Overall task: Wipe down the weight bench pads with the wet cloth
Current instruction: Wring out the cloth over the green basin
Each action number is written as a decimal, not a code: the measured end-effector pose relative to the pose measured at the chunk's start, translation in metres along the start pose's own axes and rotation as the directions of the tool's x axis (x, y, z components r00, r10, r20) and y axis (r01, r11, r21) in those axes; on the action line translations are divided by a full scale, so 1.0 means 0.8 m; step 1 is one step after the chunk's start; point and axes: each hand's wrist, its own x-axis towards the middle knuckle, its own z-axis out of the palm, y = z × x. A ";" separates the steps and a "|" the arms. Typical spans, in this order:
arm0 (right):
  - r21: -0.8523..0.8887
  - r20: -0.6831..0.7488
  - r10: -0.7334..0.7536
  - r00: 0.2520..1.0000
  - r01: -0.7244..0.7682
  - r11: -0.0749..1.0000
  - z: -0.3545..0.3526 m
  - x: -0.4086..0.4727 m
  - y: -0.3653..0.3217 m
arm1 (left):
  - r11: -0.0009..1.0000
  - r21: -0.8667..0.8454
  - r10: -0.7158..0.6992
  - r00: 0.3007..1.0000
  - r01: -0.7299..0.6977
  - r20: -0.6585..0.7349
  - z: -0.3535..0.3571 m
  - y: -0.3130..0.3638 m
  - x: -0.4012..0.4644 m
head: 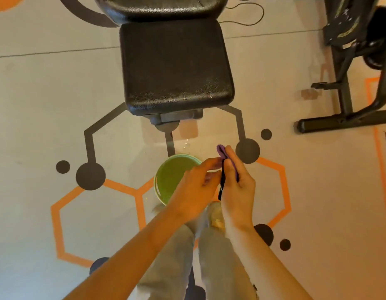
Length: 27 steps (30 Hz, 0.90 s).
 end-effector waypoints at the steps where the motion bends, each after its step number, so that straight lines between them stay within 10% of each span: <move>1: 0.006 -0.010 0.014 1.000 -0.014 1.000 0.002 0.003 0.005 | 1.000 -0.021 -0.015 1.000 0.015 -0.006 0.004 -0.004 0.004; 6: 0.055 -0.064 0.175 0.982 -0.172 0.984 0.014 0.027 0.034 | 0.942 -0.273 -0.198 0.980 0.198 0.025 0.021 -0.029 0.031; 14: 0.169 -0.155 0.451 0.879 -0.427 0.888 0.002 0.054 0.075 | 0.583 -0.673 -0.398 0.882 0.455 0.252 0.034 -0.073 0.047; 21: 0.038 -0.108 0.415 0.903 -0.413 0.910 -0.027 0.071 0.107 | 0.799 -0.483 -0.417 0.909 0.359 -0.013 0.063 -0.106 0.054; 27: 0.117 -0.068 0.511 0.857 -0.502 0.857 -0.055 0.079 0.103 | 0.711 -0.612 -0.385 0.920 0.346 0.073 0.085 -0.103 0.060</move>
